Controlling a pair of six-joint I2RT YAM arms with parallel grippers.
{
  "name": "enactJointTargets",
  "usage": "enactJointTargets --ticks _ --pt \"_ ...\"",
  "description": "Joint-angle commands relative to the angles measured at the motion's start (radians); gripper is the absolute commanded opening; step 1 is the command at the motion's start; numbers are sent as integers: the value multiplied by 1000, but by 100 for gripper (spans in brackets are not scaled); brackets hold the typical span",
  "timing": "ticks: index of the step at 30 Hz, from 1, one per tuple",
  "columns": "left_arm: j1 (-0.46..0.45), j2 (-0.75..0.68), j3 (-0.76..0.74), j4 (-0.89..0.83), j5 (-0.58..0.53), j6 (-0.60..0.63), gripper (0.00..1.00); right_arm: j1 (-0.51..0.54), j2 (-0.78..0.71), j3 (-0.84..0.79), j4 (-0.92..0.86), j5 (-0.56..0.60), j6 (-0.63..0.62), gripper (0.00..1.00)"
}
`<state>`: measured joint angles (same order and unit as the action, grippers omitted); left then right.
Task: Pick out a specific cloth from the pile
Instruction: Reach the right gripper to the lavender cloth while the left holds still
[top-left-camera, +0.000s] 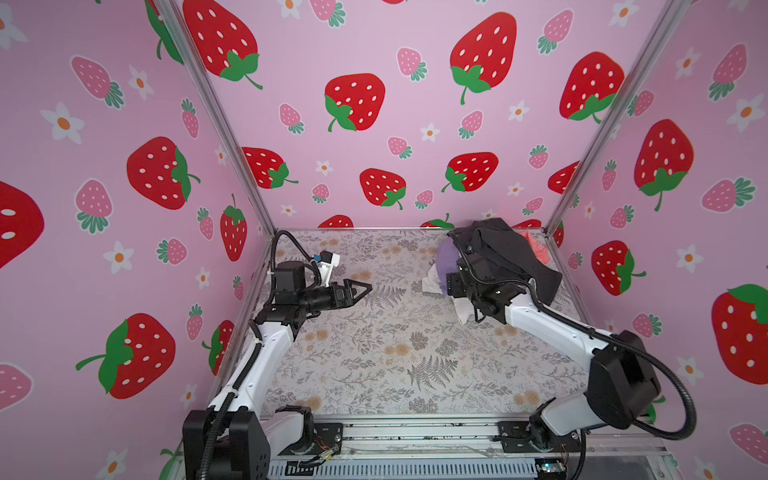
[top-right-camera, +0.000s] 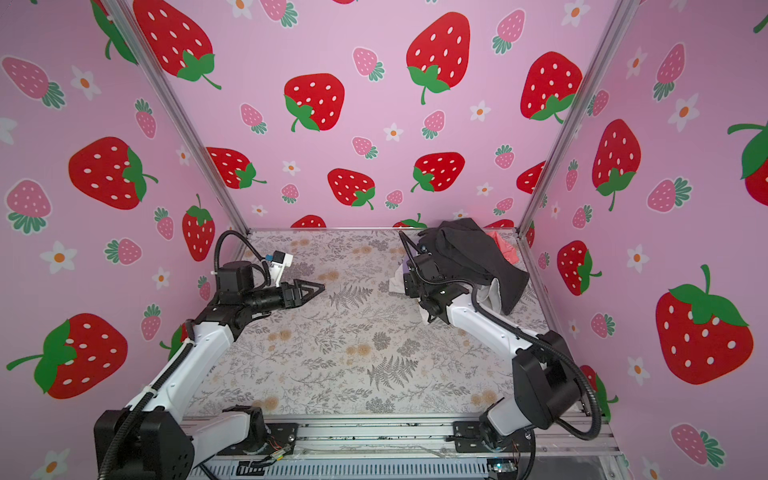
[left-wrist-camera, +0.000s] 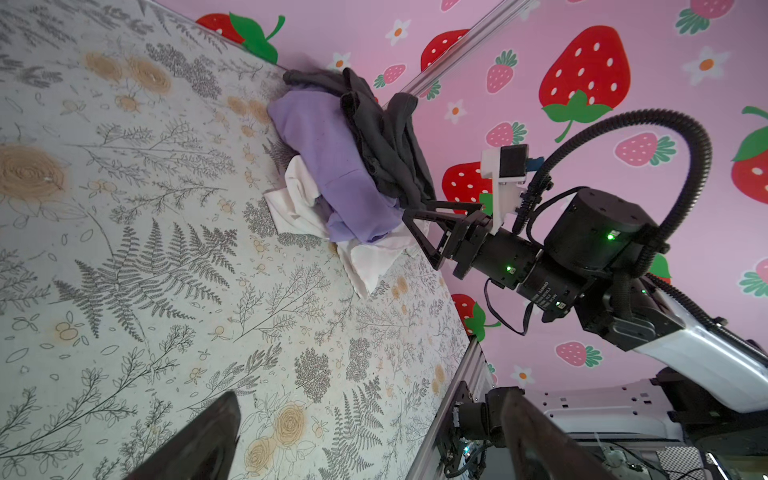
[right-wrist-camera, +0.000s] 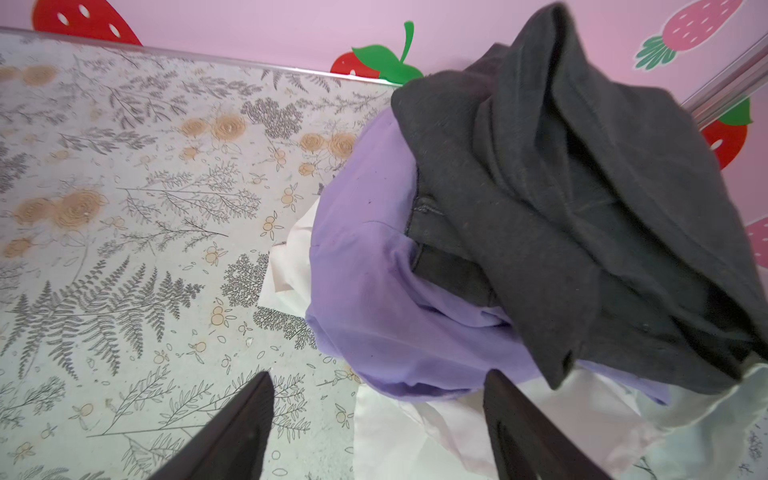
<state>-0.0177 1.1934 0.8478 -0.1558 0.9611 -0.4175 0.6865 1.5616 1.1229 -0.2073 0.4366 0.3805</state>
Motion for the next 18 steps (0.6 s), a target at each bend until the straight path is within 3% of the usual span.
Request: enactJointTargets --ticks 1,18 --pt "-7 32 13 39 6 -27 99 4 67 69 -63 53 62 79" --pt "-7 72 17 52 -3 19 99 -2 338 240 -71 151 164 75"
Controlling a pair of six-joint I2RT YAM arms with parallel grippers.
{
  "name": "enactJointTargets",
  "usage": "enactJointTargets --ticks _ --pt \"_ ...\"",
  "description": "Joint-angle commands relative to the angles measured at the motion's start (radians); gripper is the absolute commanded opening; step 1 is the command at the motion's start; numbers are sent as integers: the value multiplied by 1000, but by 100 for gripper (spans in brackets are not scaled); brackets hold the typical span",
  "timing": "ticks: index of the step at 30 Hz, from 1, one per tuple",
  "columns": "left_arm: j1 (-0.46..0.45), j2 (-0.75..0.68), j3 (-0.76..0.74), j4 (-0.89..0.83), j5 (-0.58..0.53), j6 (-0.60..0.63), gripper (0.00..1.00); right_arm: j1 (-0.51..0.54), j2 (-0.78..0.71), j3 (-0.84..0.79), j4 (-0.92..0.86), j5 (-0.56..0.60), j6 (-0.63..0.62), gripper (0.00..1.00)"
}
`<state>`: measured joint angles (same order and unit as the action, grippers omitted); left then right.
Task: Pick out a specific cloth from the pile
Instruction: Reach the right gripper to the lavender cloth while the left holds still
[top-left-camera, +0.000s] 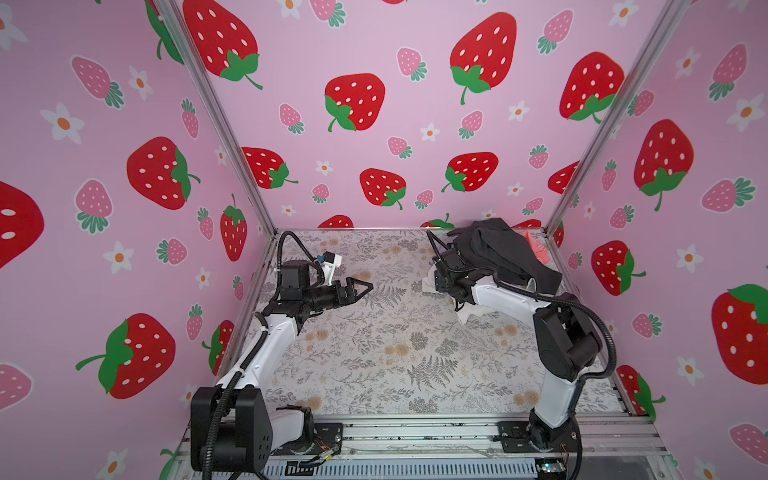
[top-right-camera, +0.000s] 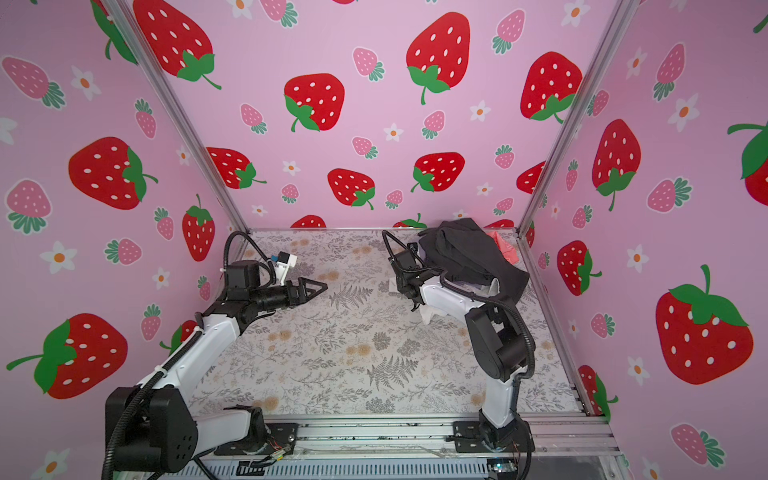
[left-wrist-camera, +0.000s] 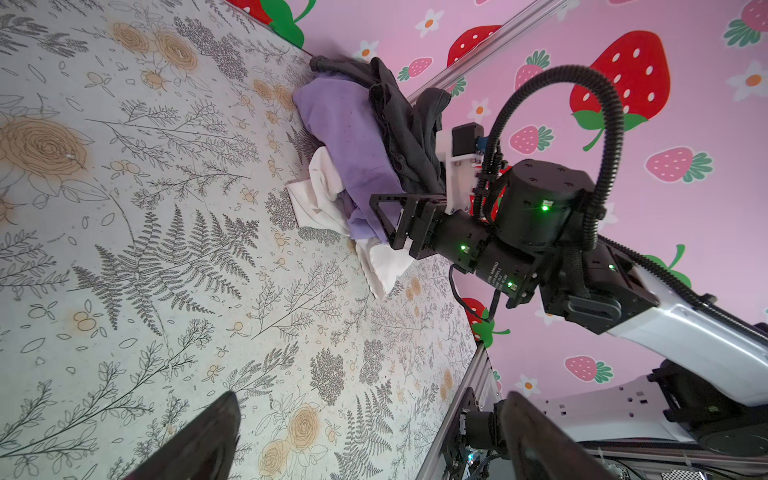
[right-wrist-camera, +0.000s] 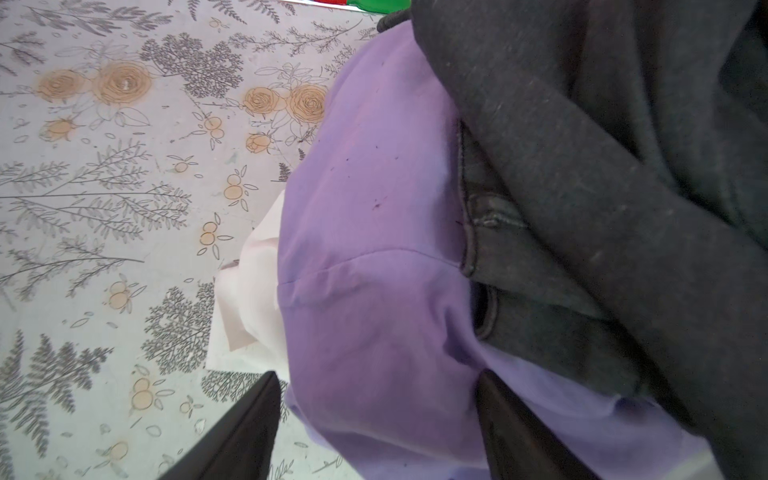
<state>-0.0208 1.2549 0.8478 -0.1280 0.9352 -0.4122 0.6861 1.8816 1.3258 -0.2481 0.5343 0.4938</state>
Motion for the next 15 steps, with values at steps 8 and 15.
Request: enactJointTargets --ticks 8,15 --pt "-8 17 20 51 48 7 99 -10 69 41 -22 115 65 70" --pt "-8 23 25 51 61 3 99 -14 112 56 -21 92 71 44"
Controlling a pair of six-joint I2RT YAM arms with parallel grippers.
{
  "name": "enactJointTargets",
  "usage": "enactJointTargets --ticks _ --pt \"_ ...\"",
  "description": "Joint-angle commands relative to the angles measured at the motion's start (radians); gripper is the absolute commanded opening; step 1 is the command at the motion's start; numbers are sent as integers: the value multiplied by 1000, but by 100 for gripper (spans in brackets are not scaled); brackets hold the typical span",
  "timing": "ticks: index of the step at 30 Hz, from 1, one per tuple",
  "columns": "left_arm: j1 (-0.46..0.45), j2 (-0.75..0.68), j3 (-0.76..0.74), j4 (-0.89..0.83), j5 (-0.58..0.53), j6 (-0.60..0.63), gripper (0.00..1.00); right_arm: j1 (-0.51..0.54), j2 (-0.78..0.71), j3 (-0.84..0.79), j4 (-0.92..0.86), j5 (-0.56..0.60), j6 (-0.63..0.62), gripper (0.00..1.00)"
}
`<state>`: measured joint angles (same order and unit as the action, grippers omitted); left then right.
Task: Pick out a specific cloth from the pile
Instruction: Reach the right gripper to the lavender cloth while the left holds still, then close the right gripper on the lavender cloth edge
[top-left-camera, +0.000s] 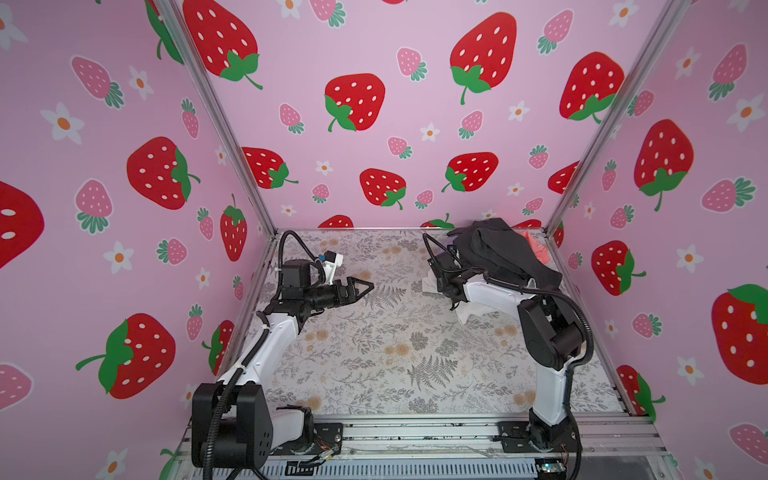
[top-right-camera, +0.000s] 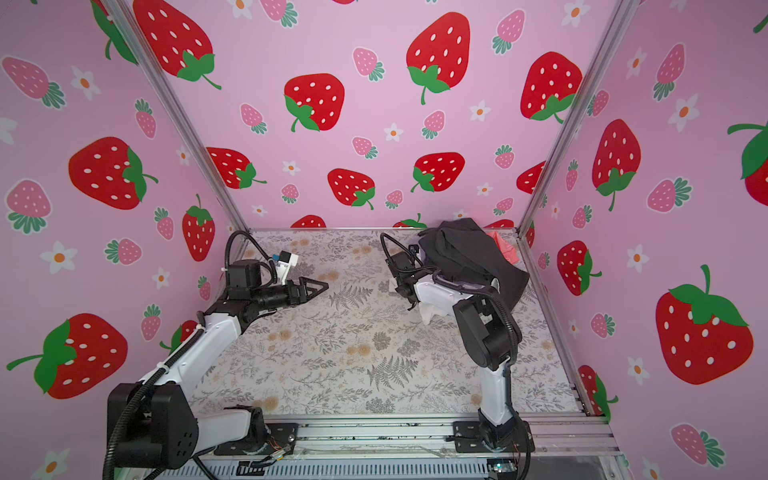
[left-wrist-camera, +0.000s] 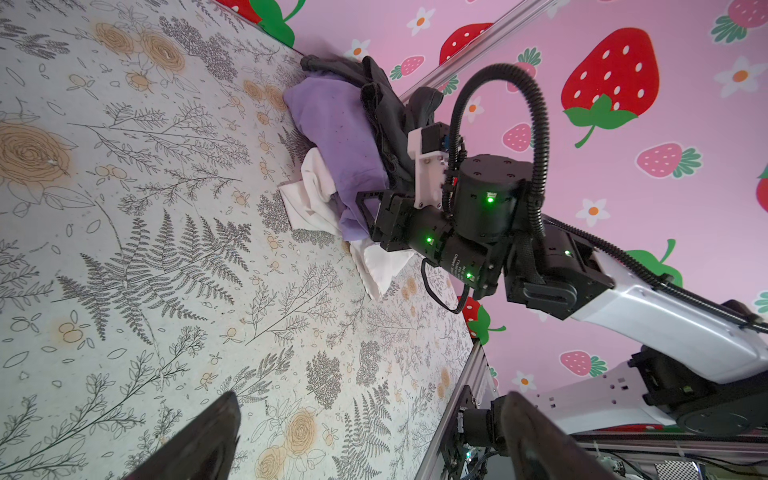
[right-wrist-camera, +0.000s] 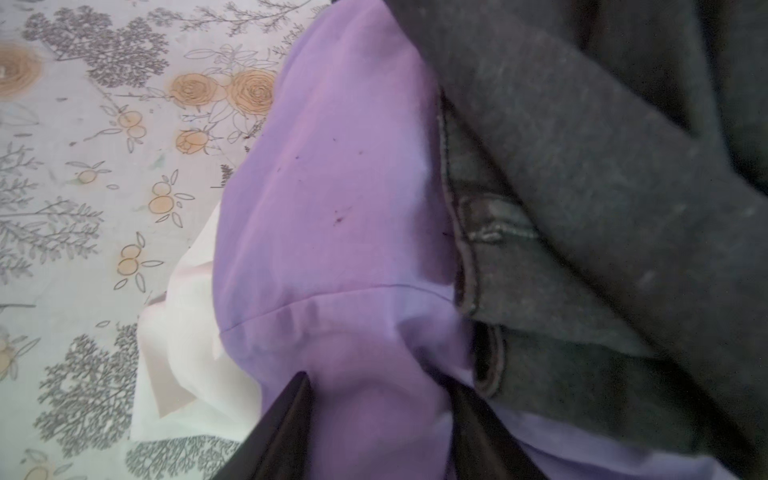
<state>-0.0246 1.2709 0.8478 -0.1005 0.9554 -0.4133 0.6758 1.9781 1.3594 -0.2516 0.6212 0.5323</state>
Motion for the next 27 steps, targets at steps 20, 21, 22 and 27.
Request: enactJointTargets --ticks 20,21,22,27 --pt "-12 -37 22 3 7 7 99 6 -203 -97 2 19 1 0" --pt "-13 -41 23 -3 4 9 99 11 -217 -102 3 17 -4 0" --pt "-15 -45 21 -7 2 11 99 15 -233 -110 3 17 -7 0" --pt "-27 -66 17 -9 -4 15 99 30 -301 -135 12 24 -24 0"
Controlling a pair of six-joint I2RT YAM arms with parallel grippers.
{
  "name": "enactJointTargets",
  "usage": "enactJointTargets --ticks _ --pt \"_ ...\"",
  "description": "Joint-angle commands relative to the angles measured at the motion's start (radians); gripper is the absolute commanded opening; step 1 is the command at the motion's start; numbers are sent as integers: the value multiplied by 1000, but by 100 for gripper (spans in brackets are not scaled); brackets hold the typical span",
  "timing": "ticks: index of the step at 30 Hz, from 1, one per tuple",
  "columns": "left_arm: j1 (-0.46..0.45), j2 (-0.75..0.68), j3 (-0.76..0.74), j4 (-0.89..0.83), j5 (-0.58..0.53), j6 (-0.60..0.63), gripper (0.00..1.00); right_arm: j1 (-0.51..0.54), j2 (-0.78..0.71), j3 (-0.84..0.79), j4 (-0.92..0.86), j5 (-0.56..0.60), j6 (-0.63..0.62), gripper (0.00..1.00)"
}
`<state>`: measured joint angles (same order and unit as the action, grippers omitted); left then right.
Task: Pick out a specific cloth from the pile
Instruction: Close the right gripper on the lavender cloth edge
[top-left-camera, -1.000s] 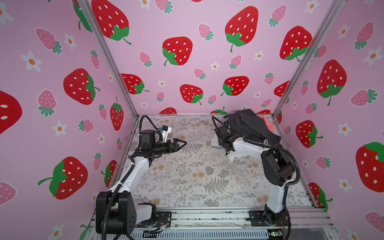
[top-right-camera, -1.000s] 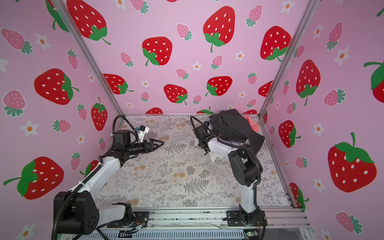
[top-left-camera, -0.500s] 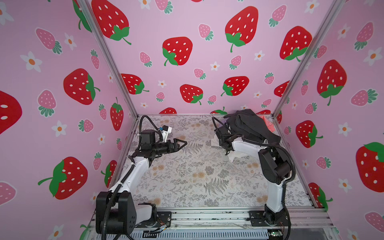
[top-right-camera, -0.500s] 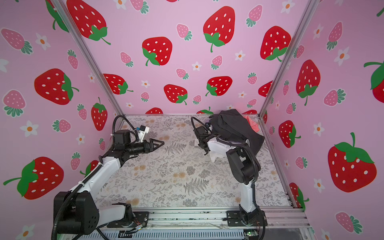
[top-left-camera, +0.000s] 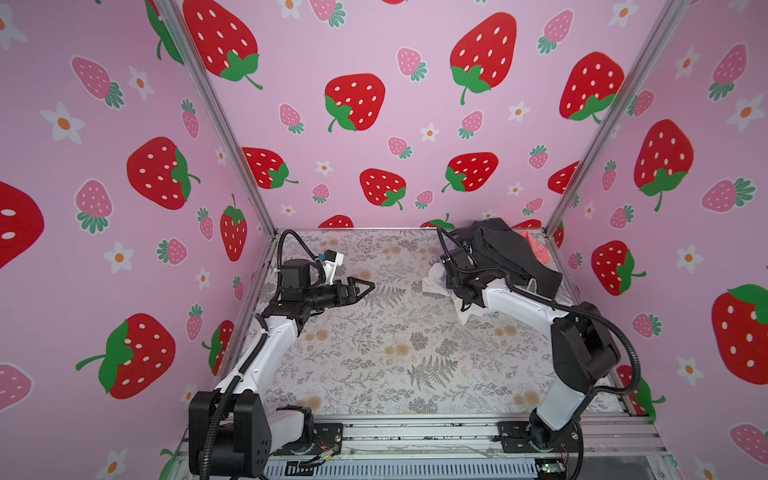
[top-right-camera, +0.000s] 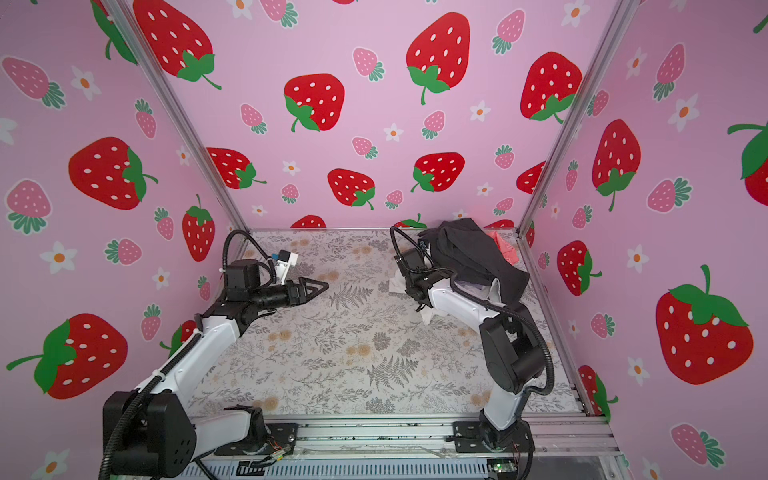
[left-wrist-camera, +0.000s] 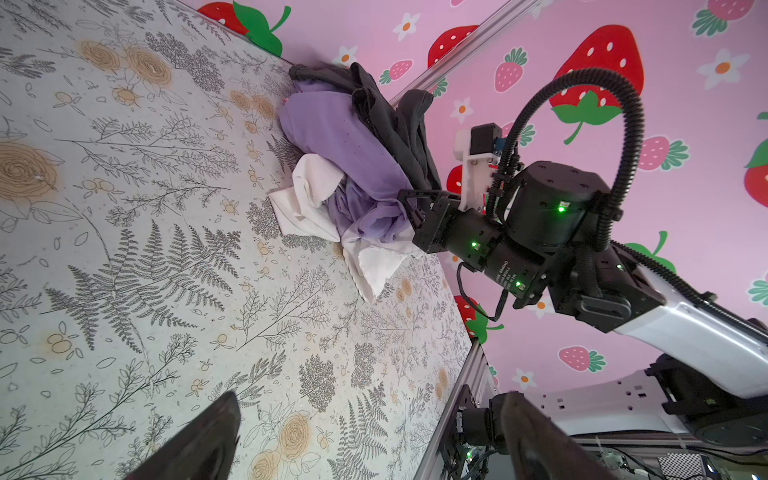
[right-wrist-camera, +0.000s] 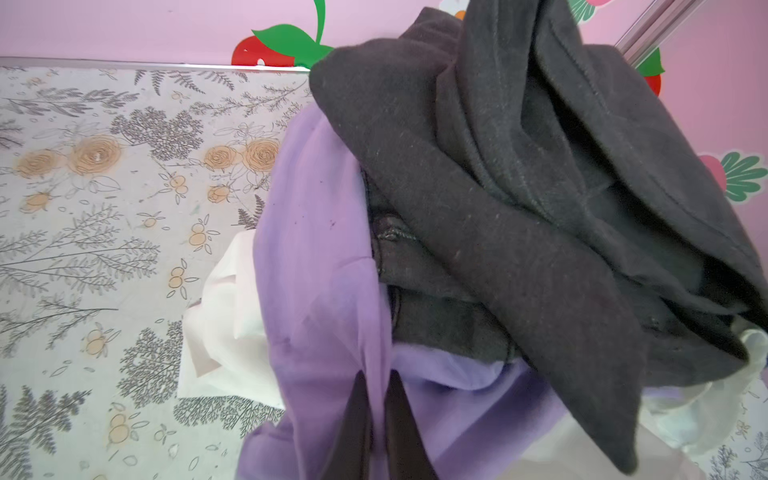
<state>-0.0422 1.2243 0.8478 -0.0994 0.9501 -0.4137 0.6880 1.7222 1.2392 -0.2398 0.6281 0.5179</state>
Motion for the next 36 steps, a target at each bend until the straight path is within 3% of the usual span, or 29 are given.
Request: enactJointTargets --ticks 1,15,36 --pt "-13 -23 17 -12 1 18 99 21 -56 -14 0 22 -14 0" --pt "-29 -45 11 -14 -11 21 99 53 -201 21 -2 130 -105 0" --pt "-31 -37 17 -17 -8 26 99 90 -275 82 48 257 -227 0"
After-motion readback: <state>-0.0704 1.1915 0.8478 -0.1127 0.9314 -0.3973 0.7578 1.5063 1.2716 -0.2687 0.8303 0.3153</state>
